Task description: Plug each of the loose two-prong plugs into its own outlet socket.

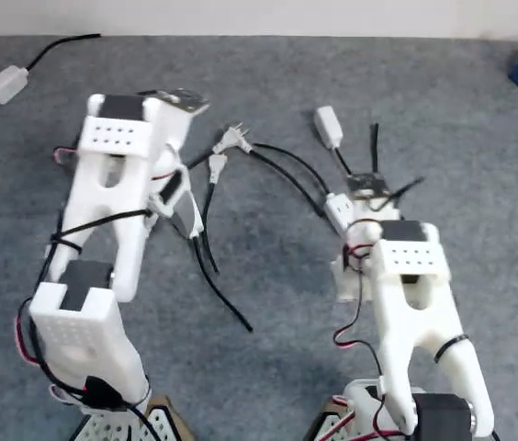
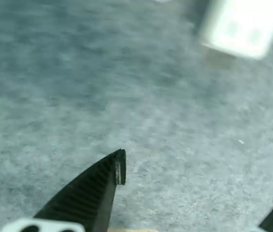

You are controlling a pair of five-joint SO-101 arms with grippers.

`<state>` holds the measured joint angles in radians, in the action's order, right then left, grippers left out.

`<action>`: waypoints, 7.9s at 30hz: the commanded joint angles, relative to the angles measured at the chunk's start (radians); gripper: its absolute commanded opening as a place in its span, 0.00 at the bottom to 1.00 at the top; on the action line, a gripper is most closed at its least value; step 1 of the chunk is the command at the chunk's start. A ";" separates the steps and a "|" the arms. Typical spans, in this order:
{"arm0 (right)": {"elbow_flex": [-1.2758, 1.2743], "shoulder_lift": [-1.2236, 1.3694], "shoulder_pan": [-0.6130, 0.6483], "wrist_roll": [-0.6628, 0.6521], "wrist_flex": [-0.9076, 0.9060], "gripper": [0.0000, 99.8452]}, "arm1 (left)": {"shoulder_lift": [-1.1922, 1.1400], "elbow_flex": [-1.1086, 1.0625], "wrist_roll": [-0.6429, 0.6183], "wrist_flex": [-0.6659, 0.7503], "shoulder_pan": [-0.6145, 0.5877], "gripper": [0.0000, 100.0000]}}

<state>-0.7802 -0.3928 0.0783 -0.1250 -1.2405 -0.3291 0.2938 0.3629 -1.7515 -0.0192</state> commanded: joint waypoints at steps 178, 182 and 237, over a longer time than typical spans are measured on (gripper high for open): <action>-0.025 -0.028 -0.634 -0.114 0.090 0.45 | -0.630 0.565 -0.057 -0.029 0.450 0.20; -0.027 -0.028 -0.638 -0.114 0.090 0.45 | -0.426 0.559 -0.061 -0.029 0.423 0.20; -0.053 -0.028 -0.550 -0.109 0.045 0.45 | -0.688 0.926 -0.072 -0.009 0.503 0.20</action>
<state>-0.8431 -0.3928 -0.4803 -0.2309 -1.1930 -1.0319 1.2236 0.3000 -1.7561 0.4780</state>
